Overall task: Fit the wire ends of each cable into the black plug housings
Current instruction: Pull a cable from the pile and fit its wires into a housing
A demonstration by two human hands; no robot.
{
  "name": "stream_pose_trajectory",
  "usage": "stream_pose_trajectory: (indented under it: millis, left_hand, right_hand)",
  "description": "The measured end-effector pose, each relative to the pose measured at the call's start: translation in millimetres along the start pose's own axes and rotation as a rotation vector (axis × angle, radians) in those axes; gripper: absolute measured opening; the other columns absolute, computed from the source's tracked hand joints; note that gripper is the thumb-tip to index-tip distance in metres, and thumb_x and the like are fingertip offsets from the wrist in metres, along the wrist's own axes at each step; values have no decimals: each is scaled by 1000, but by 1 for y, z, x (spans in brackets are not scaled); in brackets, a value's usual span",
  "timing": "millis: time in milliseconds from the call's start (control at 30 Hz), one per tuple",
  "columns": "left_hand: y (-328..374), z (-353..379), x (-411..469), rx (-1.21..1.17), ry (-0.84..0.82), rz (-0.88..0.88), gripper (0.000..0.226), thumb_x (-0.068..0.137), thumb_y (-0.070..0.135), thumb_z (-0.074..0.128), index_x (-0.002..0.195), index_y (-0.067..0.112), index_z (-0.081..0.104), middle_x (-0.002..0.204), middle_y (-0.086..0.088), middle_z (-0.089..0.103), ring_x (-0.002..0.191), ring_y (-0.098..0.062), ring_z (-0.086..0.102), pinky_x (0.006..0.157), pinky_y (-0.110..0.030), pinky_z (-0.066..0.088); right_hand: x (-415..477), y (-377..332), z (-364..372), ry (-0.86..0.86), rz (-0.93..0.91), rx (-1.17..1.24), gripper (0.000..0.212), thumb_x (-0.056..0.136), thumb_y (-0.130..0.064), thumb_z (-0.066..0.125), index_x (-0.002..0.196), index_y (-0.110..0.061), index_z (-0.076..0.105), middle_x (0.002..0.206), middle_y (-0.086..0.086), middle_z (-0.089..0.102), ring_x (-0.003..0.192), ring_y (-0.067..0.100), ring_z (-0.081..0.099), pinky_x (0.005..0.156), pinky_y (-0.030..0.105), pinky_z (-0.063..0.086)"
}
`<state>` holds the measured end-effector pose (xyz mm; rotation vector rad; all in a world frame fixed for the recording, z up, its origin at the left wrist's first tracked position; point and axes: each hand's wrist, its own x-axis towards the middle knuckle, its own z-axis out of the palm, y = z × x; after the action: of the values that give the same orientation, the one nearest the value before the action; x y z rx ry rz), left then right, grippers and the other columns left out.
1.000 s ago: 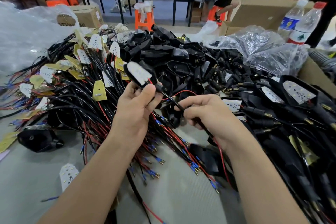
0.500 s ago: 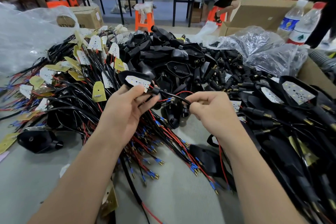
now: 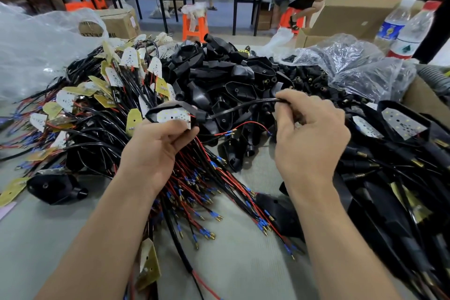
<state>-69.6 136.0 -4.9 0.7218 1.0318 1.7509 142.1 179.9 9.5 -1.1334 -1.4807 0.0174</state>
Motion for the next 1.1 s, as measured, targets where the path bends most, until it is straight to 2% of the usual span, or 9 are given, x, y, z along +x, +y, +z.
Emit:
stream_pose_trajectory:
  millis: [100, 167, 267, 400, 500, 633, 767, 867, 1100]
  left_hand:
    - [-1, 1, -3, 231, -179, -2, 25, 79, -6, 72, 96, 11, 78, 101, -8, 78, 93, -18, 74, 78, -31, 62]
    - [-3, 3, -6, 474, -304, -12, 29, 73, -2, 80, 94, 19, 83, 101, -10, 78, 91, -16, 73, 79, -28, 61]
    - [-12, 9, -11, 662, -328, -13, 27, 80, 3, 82, 93, 25, 84, 89, -1, 79, 82, -13, 74, 74, -22, 59]
    - [-25, 15, -14, 818, -162, 90, 22, 81, 27, 82, 99, 38, 82, 83, 8, 79, 70, -17, 77, 66, -30, 64]
    - [-30, 19, -18, 902, -198, 127, 16, 83, 33, 80, 96, 43, 80, 78, 14, 77, 60, -12, 74, 58, -23, 55]
    - [-27, 26, -21, 787, -416, -66, 24, 76, 22, 79, 96, 35, 80, 83, -3, 80, 73, -21, 76, 63, -31, 59]
    - [-17, 30, -27, 295, -670, -470, 29, 90, 7, 66, 113, 22, 76, 120, -17, 74, 104, -30, 76, 66, -28, 63]
    - [-20, 35, -28, 140, -627, -515, 39, 92, 0, 56, 118, 19, 78, 129, -14, 72, 109, -35, 74, 72, -31, 64]
    - [-30, 33, -23, 234, -364, -327, 27, 101, 0, 59, 114, 13, 78, 114, -15, 77, 99, -35, 77, 66, -25, 62]
  right_hand:
    - [-1, 3, 5, -116, 186, 221, 22, 94, -26, 60, 107, -33, 77, 94, -10, 70, 82, -1, 60, 78, 8, 39]
    - [2, 10, 8, -173, 313, 343, 19, 93, -29, 59, 94, -33, 79, 80, -10, 72, 71, -1, 61, 69, 11, 42]
    - [4, 23, 12, -239, 485, 460, 28, 92, -9, 60, 83, -29, 78, 70, -6, 73, 62, 8, 66, 62, 20, 50]
    - [6, 33, 19, -248, 603, 647, 38, 97, 4, 51, 101, -26, 74, 89, -9, 77, 75, 15, 75, 64, 23, 56]
    - [10, 36, 21, -249, 641, 749, 53, 96, 15, 44, 110, -30, 69, 112, -7, 73, 88, 16, 77, 68, 21, 57]
    - [11, 41, 20, -210, 667, 771, 41, 93, 17, 43, 102, -17, 65, 110, 4, 69, 81, 21, 77, 64, 24, 58]
    - [11, 41, 19, -194, 662, 812, 35, 91, 17, 45, 97, -14, 58, 105, 10, 68, 73, 22, 77, 59, 26, 58]
    - [11, 40, 18, -182, 687, 793, 34, 91, 17, 44, 97, -15, 56, 102, 9, 70, 65, 18, 74, 54, 23, 55]
    - [18, 43, 14, -112, 867, 904, 37, 97, 8, 56, 127, -12, 51, 90, 13, 76, 66, 20, 73, 63, 25, 58]
